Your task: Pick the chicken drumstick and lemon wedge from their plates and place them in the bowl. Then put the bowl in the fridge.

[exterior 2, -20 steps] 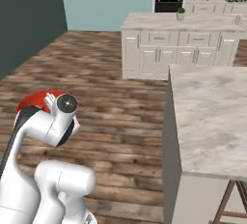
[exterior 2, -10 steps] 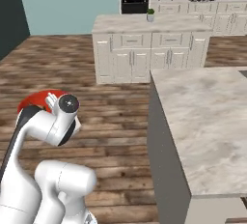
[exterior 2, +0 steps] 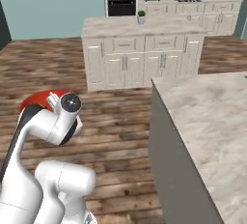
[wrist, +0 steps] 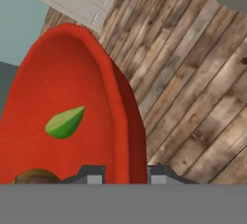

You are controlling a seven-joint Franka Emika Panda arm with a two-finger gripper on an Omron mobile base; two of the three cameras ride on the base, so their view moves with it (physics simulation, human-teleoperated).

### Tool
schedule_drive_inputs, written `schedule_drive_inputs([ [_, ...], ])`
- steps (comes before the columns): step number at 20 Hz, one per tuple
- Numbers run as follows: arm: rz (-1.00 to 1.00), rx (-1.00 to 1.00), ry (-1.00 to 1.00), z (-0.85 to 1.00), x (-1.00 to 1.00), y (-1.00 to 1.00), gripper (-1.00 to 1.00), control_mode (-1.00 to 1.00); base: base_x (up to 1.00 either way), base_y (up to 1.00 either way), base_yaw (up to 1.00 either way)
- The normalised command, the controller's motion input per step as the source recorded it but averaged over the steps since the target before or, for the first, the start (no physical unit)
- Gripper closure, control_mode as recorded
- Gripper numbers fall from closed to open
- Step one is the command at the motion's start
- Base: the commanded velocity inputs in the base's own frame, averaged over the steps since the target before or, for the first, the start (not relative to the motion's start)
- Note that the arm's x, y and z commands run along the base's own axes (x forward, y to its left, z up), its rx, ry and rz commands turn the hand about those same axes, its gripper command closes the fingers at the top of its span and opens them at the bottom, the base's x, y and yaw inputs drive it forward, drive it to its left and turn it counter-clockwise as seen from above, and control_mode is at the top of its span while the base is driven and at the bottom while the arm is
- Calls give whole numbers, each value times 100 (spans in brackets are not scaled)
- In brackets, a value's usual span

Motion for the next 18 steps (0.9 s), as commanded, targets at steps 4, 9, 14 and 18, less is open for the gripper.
schedule_drive_inputs([
  [4, 0, 0, 0, 0, 0, 0, 100, 100, 57, 65, -18],
  [9, 0, 0, 0, 0, 0, 0, 100, 100, 57, 65, -19],
  [14, 0, 0, 0, 0, 0, 0, 100, 100, 56, 64, -19],
  [18, 0, 0, 0, 0, 0, 0, 100, 100, 57, 63, -20],
])
